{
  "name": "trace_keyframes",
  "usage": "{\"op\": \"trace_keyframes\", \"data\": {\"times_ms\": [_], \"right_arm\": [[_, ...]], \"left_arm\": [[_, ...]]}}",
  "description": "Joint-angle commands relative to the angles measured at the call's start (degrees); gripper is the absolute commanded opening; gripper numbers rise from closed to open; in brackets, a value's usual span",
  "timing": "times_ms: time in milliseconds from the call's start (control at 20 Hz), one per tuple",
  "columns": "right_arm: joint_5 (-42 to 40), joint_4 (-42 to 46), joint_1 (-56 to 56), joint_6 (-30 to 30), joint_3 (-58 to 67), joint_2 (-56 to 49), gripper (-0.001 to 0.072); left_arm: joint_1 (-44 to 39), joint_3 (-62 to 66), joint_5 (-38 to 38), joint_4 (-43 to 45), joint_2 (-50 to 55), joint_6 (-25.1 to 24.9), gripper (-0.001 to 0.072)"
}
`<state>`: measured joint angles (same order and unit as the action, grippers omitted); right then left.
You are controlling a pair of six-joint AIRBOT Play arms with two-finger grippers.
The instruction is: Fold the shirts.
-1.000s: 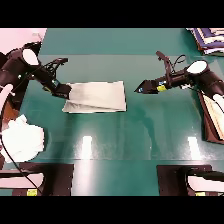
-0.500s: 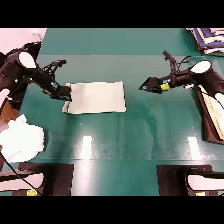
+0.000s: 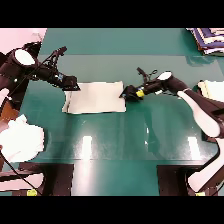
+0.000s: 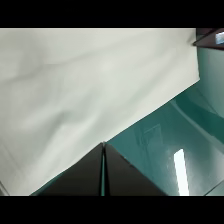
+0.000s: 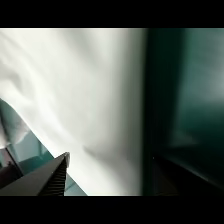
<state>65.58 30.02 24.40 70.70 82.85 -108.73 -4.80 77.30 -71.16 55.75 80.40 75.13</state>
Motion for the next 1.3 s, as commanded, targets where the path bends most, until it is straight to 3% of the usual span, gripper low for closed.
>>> {"op": "trace_keyframes", "data": {"times_ms": [0,100,150,200,250,300,600,900,1250], "right_arm": [[0.1,-4.0,4.1,1.0,8.0,-7.7,0.0555],[-0.1,-4.0,5.0,1.3,11.2,-9.6,0.0507],[-0.1,-3.9,5.2,1.2,12.8,-10.1,0.0339],[-0.6,-3.6,5.1,1.0,13.7,-10.1,0.0242],[-0.7,-2.8,5.0,0.4,14.9,-10.1,0.0093],[-0.4,-2.4,4.7,-0.6,16.0,-10.0,0.0019],[4.8,4.8,-5.8,0.4,20.7,-3.7,0.0018],[7.1,15.6,-30.0,2.8,20.7,10.1,0.0019],[8.3,16.6,-53.2,2.8,20.7,14.0,0.0018]], "left_arm": [[0.0,0.1,0.9,-1.0,0.0,-0.2,0.0026],[0.0,0.1,0.7,-1.0,0.0,-0.2,0.0026],[0.0,0.1,0.6,-1.0,0.0,-0.2,0.0026],[0.0,0.1,0.6,-1.2,0.0,-0.2,0.0026],[0.0,0.1,0.5,-1.4,0.0,-0.2,0.0025],[-0.5,0.1,0.4,-1.3,0.0,-0.1,0.0025],[-10.0,0.1,1.1,-0.5,0.0,-0.1,0.0025],[-18.7,0.1,5.4,-0.9,0.0,0.1,0.0026],[-22.0,0.1,11.0,-4.4,0.0,0.1,0.0026]]}}
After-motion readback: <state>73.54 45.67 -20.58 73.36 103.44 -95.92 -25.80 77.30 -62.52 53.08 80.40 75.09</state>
